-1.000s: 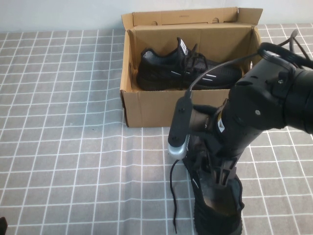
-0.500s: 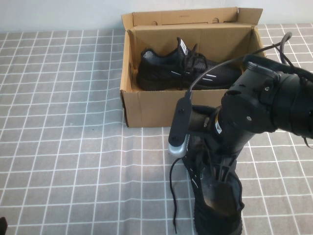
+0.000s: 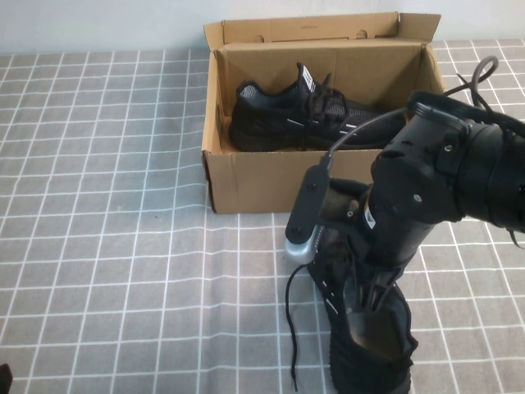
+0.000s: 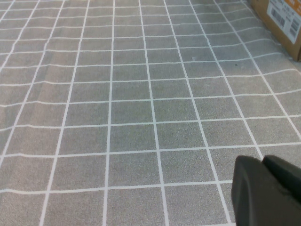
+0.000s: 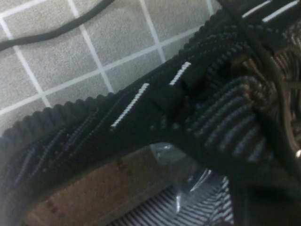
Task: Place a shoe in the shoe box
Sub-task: Pick up the shoe from the table, then hand over the shoe
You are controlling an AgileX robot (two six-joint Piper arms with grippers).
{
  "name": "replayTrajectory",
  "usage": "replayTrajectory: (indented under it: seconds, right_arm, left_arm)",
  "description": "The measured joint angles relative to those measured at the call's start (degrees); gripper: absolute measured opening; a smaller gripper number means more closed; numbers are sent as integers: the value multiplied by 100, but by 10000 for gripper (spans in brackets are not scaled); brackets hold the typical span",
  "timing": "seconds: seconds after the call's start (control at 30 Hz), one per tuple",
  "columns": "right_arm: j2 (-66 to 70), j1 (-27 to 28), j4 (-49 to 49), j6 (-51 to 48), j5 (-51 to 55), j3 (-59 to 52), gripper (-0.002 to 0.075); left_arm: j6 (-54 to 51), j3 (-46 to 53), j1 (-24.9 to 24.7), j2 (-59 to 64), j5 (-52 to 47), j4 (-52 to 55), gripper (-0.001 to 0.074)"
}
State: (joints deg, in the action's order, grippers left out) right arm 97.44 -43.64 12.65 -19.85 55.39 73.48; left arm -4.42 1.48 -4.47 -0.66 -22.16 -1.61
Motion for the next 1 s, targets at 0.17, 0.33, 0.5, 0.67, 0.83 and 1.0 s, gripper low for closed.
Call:
replayTrajectory:
  seconds: [0.17,0.33,0.5,0.67,0.83,1.0]
  right_arm:
    - [-255,0,0,93,295,13,-5]
    - [-988,0,-232,111,898,243,-6]
    - [-1814,0,-626,-144,1465,688,-6]
    - [-2358,0,-1043,-270,1352,997,-6]
    - [-2454,0,-1310,-546,1092,1047,-6]
    - [-2386,0,-1336,-632,1082,1047,-6]
  left_arm:
    - [0,0,0,0,0,0,0]
    - [0,0,0,0,0,0,0]
    - [0,0,0,0,0,0,0]
    - [0,0,0,0,0,0,0]
    - [0,0,0,0,0,0,0]
    - [0,0,0,0,0,0,0]
